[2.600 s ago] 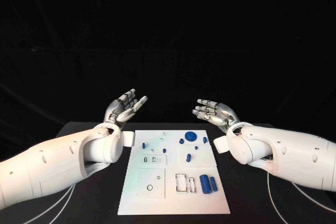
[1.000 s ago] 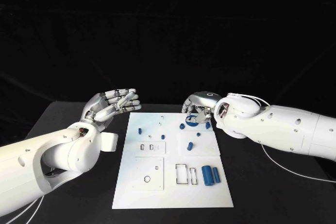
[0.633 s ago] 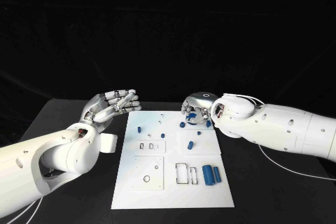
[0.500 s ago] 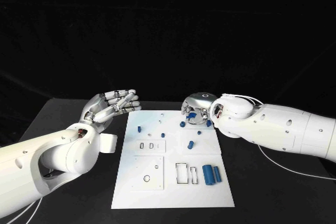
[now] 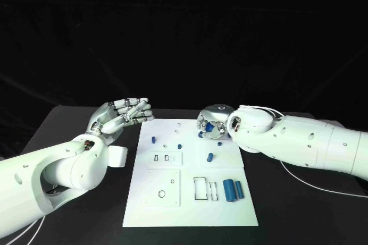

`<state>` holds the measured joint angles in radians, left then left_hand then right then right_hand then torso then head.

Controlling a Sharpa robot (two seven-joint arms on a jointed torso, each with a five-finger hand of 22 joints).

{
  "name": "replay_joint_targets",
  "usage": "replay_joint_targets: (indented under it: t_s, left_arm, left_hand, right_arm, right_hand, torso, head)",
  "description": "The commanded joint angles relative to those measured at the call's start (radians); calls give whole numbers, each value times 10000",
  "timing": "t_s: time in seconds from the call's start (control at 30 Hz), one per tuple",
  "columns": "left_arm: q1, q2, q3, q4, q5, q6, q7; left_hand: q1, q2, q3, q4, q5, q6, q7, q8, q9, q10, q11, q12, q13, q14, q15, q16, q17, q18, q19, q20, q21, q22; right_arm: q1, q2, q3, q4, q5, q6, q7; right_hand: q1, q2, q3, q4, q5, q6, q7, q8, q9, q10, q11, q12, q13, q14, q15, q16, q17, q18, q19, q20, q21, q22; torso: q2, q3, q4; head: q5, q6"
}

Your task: Assemble the parts on the task board

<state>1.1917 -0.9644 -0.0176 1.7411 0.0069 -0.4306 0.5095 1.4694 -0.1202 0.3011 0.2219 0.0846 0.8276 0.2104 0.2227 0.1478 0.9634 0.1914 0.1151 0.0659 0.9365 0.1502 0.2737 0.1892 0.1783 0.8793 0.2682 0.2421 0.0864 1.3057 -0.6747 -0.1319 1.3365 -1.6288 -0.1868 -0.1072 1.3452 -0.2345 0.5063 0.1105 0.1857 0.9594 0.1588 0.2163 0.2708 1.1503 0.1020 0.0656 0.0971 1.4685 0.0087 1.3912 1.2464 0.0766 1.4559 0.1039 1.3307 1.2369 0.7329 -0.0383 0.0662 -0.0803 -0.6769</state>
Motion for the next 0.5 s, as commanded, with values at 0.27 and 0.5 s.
replay_joint_targets:
  t_s: [0.27,0.5]
  left_arm:
    - [27,-43,15,56,-59,195,-11]
    - [33,-64,16,64,-59,197,-19]
  left_hand:
    - [-36,-113,70,-15,-50,-7,396,-52,-15,-10,59,-57,-11,26,31,-35,13,64,67,-26,45,-14]
    - [-47,-117,71,-16,-53,-16,405,-61,-19,-18,65,-70,-11,26,35,-38,16,63,71,-26,44,-17]
  right_arm:
    - [-62,81,-9,-126,-166,365,-30]
    - [-78,125,-12,-208,-168,374,-14]
  right_hand:
    - [37,-61,51,57,45,33,80,23,38,-61,2,20,7,471,85,63,20,-142,77,11,114,80]
    - [28,10,90,88,50,109,75,67,83,-23,-3,42,18,468,86,103,42,-151,77,25,191,176]
  torso:
    - [52,-21,32]
    - [69,-21,48]
  head:
    - [-19,-41]
    - [-17,-50]
